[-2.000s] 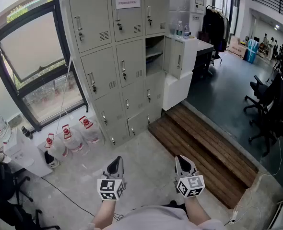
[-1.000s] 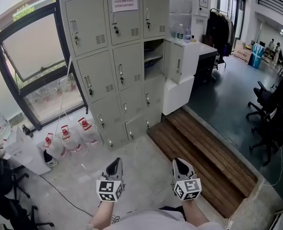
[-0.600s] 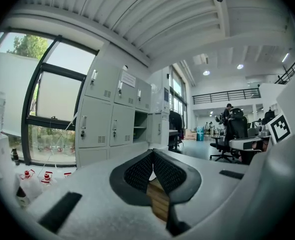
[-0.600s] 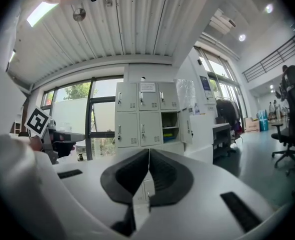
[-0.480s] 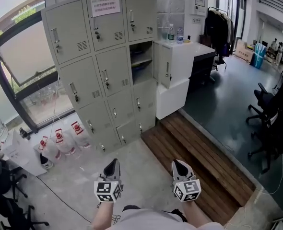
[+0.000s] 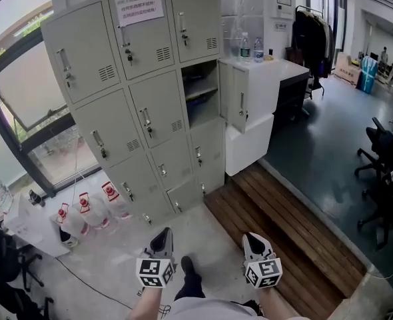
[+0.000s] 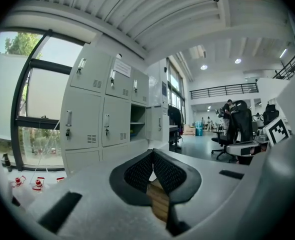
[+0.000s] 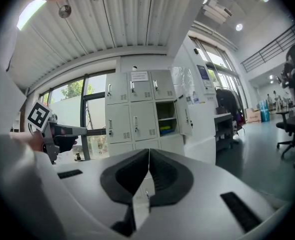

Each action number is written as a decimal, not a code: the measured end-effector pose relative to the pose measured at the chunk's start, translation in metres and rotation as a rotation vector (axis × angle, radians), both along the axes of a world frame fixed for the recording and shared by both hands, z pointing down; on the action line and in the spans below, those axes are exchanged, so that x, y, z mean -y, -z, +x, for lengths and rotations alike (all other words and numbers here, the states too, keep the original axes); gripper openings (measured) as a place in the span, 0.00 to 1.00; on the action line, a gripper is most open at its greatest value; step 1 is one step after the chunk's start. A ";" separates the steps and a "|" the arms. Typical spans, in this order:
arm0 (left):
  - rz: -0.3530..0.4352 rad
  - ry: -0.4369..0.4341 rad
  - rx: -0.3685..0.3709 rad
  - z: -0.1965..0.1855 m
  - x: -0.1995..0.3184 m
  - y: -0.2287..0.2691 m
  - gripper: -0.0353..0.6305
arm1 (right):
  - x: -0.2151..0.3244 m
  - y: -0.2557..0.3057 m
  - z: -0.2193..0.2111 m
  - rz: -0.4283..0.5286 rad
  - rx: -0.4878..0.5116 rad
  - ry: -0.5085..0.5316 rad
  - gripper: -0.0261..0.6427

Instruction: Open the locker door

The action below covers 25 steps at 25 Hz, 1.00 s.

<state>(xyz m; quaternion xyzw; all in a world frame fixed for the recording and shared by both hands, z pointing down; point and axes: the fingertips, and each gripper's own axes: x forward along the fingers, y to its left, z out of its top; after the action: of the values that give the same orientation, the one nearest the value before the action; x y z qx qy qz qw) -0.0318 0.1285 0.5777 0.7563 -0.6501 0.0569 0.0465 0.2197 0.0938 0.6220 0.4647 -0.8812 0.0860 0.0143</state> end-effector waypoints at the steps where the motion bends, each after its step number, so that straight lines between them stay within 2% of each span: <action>1: -0.001 -0.009 -0.002 -0.010 0.018 -0.003 0.07 | 0.015 -0.001 -0.009 0.000 -0.004 -0.007 0.06; 6: 0.004 -0.048 -0.005 -0.074 0.132 -0.002 0.07 | 0.118 0.008 -0.068 0.020 -0.036 -0.045 0.06; 11: 0.042 -0.110 0.043 -0.153 0.246 0.031 0.07 | 0.227 0.042 -0.159 0.070 -0.009 -0.072 0.06; 14: 0.036 -0.139 0.049 -0.185 0.302 0.036 0.07 | 0.281 0.059 -0.201 0.102 0.015 -0.072 0.06; 20: 0.040 -0.132 -0.003 -0.216 0.361 0.039 0.07 | 0.347 0.066 -0.231 0.090 0.002 -0.073 0.06; 25: 0.036 -0.075 -0.022 -0.237 0.391 0.043 0.07 | 0.389 0.073 -0.257 0.097 0.011 -0.005 0.06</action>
<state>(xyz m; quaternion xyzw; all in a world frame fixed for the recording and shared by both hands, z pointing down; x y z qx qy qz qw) -0.2690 -0.2629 0.5347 0.7814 -0.6217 0.0387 0.0381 -0.0378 -0.2951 0.5492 0.4667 -0.8832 0.0457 -0.0132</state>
